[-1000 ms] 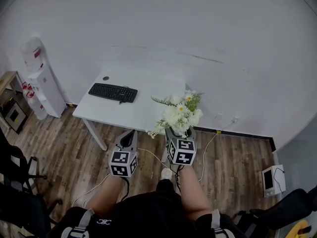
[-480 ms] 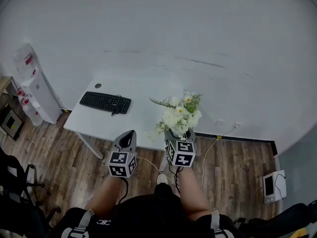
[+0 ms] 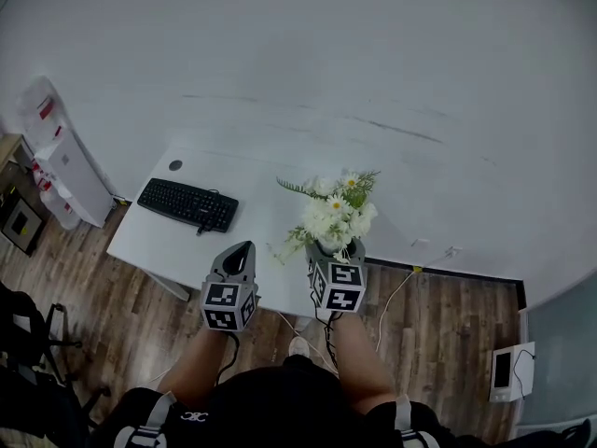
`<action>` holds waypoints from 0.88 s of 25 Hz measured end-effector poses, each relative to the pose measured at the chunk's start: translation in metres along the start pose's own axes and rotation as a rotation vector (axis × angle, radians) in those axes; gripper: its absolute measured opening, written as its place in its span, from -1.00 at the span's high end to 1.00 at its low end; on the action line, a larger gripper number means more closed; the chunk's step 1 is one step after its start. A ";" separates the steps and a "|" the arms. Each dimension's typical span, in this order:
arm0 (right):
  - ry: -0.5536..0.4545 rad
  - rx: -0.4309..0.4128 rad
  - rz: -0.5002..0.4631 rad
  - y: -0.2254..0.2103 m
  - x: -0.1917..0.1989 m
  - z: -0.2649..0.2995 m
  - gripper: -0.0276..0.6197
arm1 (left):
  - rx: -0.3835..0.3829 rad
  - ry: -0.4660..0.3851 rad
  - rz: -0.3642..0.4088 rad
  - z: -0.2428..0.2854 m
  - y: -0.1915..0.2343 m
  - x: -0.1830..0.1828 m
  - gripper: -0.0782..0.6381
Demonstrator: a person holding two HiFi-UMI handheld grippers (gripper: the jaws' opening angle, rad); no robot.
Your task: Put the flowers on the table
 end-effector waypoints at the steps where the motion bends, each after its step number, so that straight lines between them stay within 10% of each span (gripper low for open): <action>1: 0.003 -0.006 0.003 -0.007 -0.001 0.011 -0.20 | -0.002 0.008 -0.001 0.013 0.000 -0.001 0.78; 22: 0.007 -0.073 -0.006 -0.093 -0.009 0.211 -0.20 | -0.032 0.090 -0.003 0.202 0.028 -0.019 0.78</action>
Point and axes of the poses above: the fingertips, and each gripper's own axes: z forward along the fingers, y to its left, x out of its underside, the point moved 2 cm from there along -z, backward along the fingers, and after that the axes turned 3 degrees about y, right-handed, at the moved point
